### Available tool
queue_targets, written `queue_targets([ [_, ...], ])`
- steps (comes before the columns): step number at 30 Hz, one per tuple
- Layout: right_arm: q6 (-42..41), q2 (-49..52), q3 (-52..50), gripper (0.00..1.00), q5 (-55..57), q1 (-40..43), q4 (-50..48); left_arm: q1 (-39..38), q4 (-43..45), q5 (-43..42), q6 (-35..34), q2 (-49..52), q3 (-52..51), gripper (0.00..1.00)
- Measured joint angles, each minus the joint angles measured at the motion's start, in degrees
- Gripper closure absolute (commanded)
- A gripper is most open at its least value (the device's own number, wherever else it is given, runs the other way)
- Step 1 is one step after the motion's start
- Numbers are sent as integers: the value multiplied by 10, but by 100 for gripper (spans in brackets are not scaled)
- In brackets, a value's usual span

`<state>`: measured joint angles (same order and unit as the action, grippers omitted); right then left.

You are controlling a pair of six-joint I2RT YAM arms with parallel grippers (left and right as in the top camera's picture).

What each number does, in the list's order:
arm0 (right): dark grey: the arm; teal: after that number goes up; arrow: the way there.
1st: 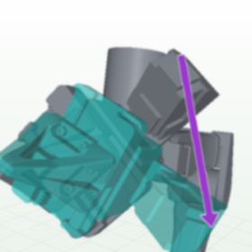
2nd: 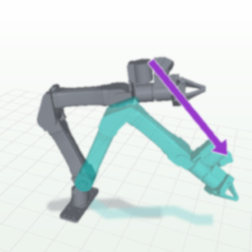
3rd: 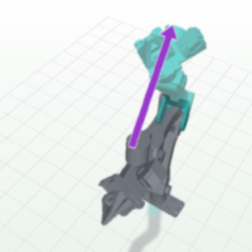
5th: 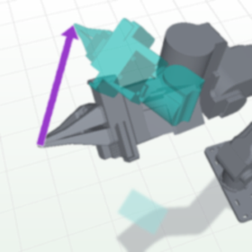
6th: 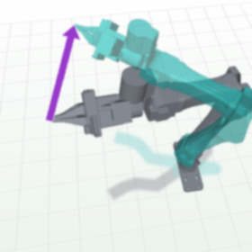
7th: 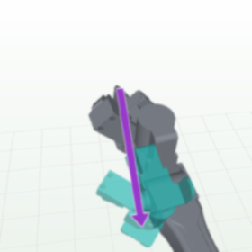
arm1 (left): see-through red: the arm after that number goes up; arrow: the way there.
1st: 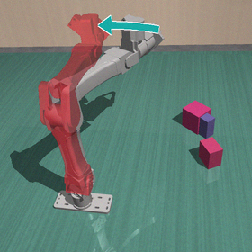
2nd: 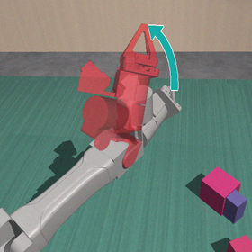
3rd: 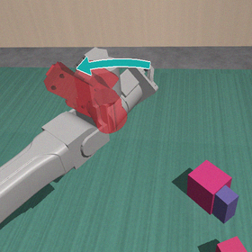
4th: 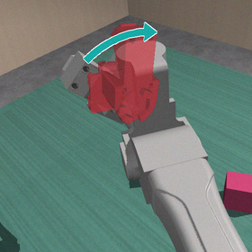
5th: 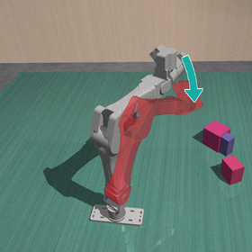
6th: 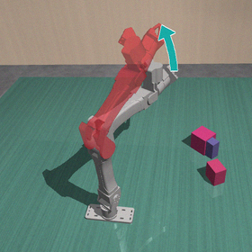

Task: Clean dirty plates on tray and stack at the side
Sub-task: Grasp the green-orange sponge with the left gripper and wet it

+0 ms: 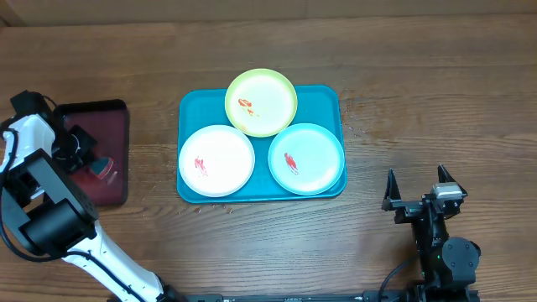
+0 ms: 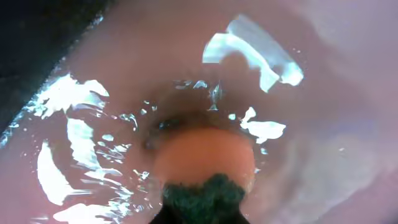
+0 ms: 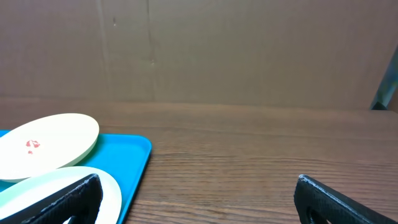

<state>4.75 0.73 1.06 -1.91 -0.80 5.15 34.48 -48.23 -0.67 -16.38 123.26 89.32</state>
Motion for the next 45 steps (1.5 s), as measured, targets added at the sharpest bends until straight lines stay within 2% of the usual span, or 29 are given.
queue_targets([
  [1,0,0,0,0,0,0,0,0,-1,0,4,0,0,37],
  [2,0,0,0,0,0,0,0,0,-5,0,6,0,1,0],
  [10,0,0,0,0,0,0,0,0,-82,-33,5,0,8,0],
  [12,0,0,0,0,0,0,0,0,-101,-39,5,0,8,6],
  [13,0,0,0,0,0,0,0,0,-106,-40,5,0,8,13],
  [15,0,0,0,0,0,0,0,0,-115,-43,5,1,8,39],
  [16,0,0,0,0,0,0,1,0,-117,-46,9,2,8,65],
  [18,0,0,0,0,0,0,0,0,-118,-48,9,3,8,88],
  [19,0,0,0,0,0,0,0,0,-118,-49,9,3,8,96],
  [21,0,0,0,0,0,0,0,0,-115,-51,11,4,8,96],
  [22,0,0,0,0,0,0,0,0,-113,-52,12,5,8,96],
  [23,0,0,0,0,0,0,0,0,-112,-52,12,5,8,91],
  [24,0,0,0,0,0,0,0,0,-109,-53,13,5,8,61],
  [25,0,0,0,0,0,0,0,0,-103,-54,16,5,8,40],
  [27,0,0,0,0,0,0,0,0,-85,-58,14,5,8,26],
  [28,0,0,0,0,0,0,0,0,-77,-58,14,5,9,6],
  [29,0,0,0,0,0,0,0,-1,-68,-55,14,5,11,0],
  [33,0,0,0,0,0,0,0,-8,-35,-25,14,4,13,1],
  [35,0,0,0,0,0,0,0,-7,-24,-10,16,4,13,11],
  [37,0,0,0,0,0,0,0,-7,-16,0,18,4,12,34],
  [39,0,0,0,0,0,0,0,-7,-12,7,23,5,12,64],
  [40,0,0,0,0,0,0,0,-6,-12,10,26,6,12,73],
  [42,0,0,0,0,0,0,0,-6,-12,14,28,6,12,78],
  [44,0,0,0,0,0,0,0,-6,-12,14,30,6,12,96],
  [45,0,0,0,0,0,0,0,-6,-12,14,30,6,12,96],
])
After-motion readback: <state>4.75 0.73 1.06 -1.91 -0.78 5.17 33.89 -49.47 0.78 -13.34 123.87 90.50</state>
